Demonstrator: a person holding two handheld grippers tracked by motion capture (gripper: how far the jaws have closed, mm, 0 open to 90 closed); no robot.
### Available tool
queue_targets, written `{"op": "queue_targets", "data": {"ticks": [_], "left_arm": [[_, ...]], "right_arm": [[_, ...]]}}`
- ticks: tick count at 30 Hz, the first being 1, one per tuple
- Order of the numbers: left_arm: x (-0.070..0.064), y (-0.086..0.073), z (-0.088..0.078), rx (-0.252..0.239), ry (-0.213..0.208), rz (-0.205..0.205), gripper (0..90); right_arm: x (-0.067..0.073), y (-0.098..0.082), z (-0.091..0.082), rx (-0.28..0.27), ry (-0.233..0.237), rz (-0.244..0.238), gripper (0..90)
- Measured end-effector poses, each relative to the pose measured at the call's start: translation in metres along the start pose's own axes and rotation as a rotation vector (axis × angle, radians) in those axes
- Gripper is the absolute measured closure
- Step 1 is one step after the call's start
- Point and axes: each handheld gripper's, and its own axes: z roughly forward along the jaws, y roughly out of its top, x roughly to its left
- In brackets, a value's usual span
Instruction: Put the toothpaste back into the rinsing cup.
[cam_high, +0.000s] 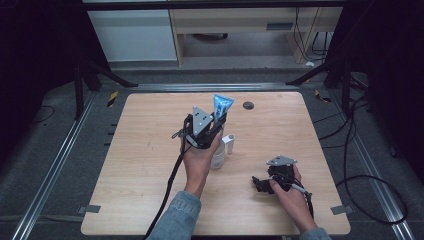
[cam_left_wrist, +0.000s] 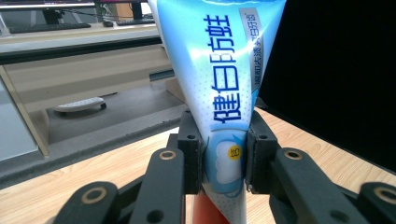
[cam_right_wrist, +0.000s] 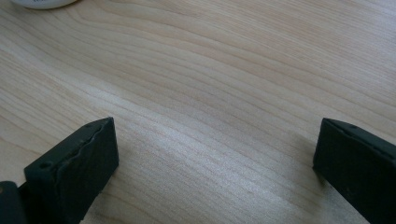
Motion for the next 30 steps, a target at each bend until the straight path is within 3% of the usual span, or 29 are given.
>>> {"op": "queue_targets", "data": {"ticks": [30], "left_arm": [[-0.001,-0.035,0.011,0.058,-0.001,0.01,72.0]], "right_arm": [[0.0,0.0,0.0,0.0,0.0,0.0,0.3]]}}
